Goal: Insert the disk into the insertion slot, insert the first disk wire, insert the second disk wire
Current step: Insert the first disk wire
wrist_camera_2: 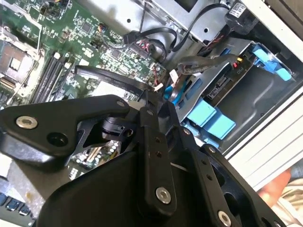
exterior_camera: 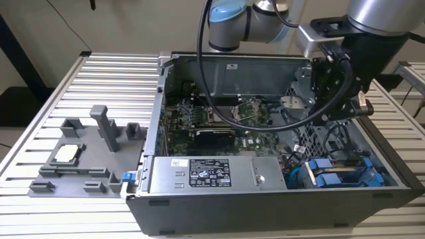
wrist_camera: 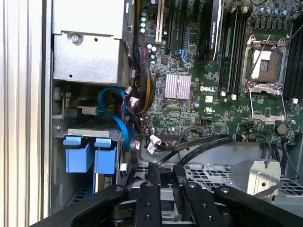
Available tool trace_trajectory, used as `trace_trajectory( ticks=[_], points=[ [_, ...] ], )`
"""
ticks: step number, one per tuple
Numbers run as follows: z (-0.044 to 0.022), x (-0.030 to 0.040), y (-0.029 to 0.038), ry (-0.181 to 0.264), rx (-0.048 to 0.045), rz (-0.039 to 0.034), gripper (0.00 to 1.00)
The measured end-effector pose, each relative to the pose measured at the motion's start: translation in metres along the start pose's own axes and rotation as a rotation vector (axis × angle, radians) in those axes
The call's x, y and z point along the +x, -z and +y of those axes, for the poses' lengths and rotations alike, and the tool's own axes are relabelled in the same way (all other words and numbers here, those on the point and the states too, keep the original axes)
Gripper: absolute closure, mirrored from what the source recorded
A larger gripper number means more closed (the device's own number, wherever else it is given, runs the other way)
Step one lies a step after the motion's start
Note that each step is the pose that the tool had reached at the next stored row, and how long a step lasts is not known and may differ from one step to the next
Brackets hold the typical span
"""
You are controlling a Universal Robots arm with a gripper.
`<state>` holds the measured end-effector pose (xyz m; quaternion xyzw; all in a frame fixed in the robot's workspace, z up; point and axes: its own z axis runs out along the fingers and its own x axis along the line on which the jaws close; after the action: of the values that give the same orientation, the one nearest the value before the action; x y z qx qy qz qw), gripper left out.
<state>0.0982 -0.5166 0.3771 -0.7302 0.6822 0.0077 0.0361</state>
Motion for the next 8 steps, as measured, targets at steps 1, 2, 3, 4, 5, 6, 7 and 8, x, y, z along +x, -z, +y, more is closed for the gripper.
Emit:
trace_trajectory(
  ticks=[1, 2, 3, 4, 5, 6, 7, 8],
  points=[
    [0.0012, -0.0001, 0.0000, 0.000, 0.0001, -0.0008, 0.74],
    [0.0027, -0.0001, 0.0000, 0.000, 0.0002, -0.0021, 0.74],
    [0.0043, -0.0002, 0.0001, 0.000, 0.0004, -0.0032, 0.74],
    [0.0062, -0.0003, 0.0001, 0.000, 0.0007, -0.0039, 0.74],
    [0.0073, -0.0003, 0.0001, 0.000, 0.0012, -0.0040, 0.74],
    [0.0075, -0.0003, 0.0000, 0.000, 0.0016, -0.0041, 0.74],
    [0.0075, -0.0003, 0.0000, 0.000, 0.0019, -0.0040, 0.74],
    [0.0075, -0.0003, 0.0000, 0.000, 0.0021, -0.0041, 0.74]
  ],
)
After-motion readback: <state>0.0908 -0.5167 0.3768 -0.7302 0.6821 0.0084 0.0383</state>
